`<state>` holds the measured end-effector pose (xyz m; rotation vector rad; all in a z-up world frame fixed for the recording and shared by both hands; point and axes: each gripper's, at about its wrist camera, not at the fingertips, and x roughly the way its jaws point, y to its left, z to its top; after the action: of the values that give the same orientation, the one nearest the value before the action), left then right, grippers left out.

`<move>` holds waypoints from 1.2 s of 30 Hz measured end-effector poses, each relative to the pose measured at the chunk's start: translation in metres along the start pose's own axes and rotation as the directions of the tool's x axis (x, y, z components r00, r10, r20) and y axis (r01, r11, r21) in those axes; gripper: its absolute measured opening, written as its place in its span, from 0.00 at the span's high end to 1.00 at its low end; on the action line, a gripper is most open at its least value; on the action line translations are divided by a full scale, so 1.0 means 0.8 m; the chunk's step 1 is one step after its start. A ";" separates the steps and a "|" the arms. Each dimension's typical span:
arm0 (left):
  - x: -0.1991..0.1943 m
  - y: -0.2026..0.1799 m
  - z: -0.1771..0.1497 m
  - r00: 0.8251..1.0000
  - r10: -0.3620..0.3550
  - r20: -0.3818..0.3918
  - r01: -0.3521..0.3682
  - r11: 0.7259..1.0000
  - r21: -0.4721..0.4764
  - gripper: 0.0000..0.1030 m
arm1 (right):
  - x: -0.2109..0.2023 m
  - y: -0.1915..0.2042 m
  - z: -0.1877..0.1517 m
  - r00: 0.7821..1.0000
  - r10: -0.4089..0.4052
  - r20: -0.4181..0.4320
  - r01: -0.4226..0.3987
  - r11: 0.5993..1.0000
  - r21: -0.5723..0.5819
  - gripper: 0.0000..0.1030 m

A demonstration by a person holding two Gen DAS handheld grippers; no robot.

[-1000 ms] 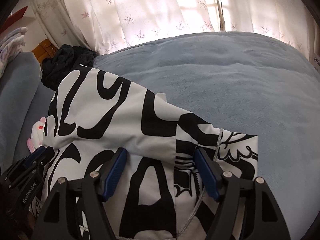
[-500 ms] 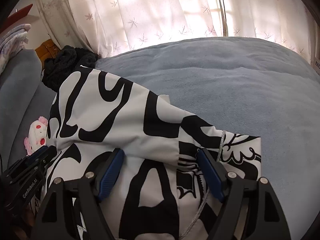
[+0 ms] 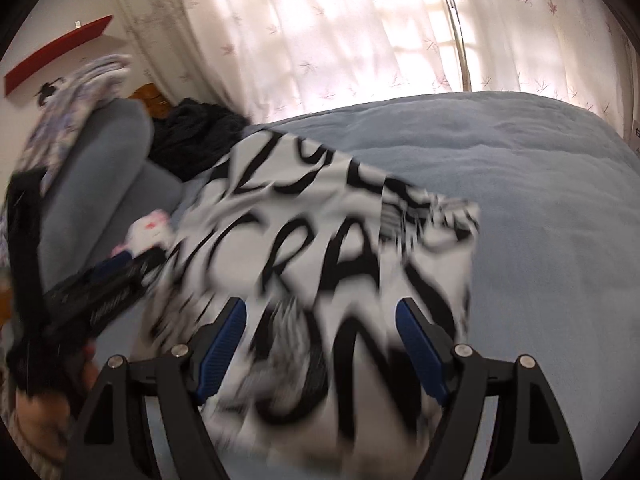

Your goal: Fold large clothes

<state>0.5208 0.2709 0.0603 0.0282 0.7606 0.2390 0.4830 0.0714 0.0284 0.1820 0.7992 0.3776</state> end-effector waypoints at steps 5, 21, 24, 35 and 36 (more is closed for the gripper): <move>-0.123 0.005 -0.031 0.998 -0.056 0.021 0.056 0.998 -0.022 0.24 | -0.107 0.006 -0.045 0.999 0.038 -0.022 -0.038 0.999 0.004 0.25; -0.476 -0.050 -0.159 0.968 -0.225 0.111 0.216 0.972 0.093 0.13 | -0.449 0.019 -0.140 0.996 0.034 0.079 -0.029 0.997 -0.066 0.25; -0.515 -0.070 -0.191 0.960 -0.257 0.115 0.242 0.962 0.127 0.12 | -0.481 0.016 -0.168 0.997 0.019 0.069 -0.013 0.996 -0.085 0.25; -0.552 -0.104 -0.314 0.942 -0.330 0.060 0.328 0.943 0.048 0.11 | -0.528 -0.023 -0.288 0.995 -0.072 0.065 0.078 0.993 -0.093 0.25; -0.545 -0.105 -0.326 0.943 -0.327 0.053 0.326 0.945 0.038 0.10 | -0.529 -0.027 -0.299 0.995 -0.077 0.063 0.082 0.993 -0.086 0.25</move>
<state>0.0550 0.0753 0.1578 -0.0635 0.6979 -0.0891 0.0463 -0.1120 0.1381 0.0778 0.7270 0.3301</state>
